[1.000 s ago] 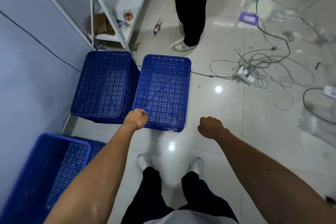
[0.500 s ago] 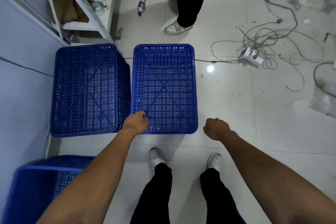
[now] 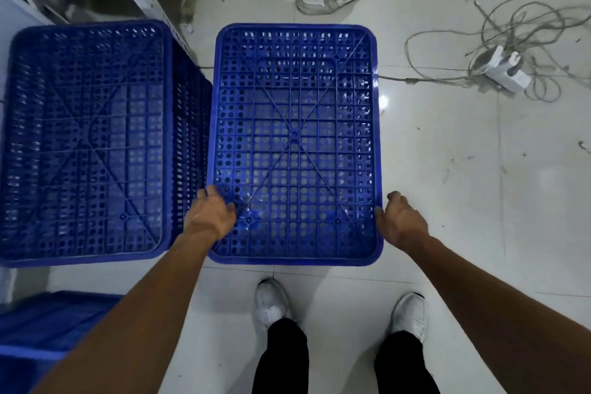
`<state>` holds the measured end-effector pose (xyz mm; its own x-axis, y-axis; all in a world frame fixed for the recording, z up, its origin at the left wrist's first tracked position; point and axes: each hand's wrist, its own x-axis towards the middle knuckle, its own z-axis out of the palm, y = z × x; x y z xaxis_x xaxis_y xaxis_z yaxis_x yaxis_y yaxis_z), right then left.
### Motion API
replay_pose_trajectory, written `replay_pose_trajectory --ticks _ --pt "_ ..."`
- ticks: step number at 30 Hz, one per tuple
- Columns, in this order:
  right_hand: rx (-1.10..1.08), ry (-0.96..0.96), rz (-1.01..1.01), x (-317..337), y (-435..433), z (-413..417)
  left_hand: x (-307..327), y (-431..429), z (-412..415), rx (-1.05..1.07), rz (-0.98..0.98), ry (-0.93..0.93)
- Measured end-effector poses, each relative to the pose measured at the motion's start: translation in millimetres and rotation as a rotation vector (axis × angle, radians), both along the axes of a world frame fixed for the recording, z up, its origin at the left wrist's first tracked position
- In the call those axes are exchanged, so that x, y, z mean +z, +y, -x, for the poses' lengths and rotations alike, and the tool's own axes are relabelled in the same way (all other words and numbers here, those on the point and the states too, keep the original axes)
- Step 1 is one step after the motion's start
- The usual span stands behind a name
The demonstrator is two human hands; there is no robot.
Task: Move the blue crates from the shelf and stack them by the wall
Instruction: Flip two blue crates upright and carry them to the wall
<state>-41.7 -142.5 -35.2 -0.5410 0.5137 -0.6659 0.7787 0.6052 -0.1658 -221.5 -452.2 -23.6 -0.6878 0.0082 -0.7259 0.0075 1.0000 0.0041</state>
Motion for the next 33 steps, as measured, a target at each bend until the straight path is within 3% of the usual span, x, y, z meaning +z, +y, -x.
replay_pose_trajectory --ticks 6,15,21,33 --pt "-0.1 0.132 -0.055 -36 0 12 -46 -13 1 0.066 -0.03 0.111" --pt "-0.039 -0.078 0.021 -32 6 23 -38 -10 22 0.201 -0.027 -0.026" --pt "-0.003 -0.116 -0.045 -24 27 5 -32 3 5 0.157 0.017 -0.091" --pt "-0.08 -0.197 -0.056 -3 76 -89 -17 65 -69 0.045 -0.101 -0.087"
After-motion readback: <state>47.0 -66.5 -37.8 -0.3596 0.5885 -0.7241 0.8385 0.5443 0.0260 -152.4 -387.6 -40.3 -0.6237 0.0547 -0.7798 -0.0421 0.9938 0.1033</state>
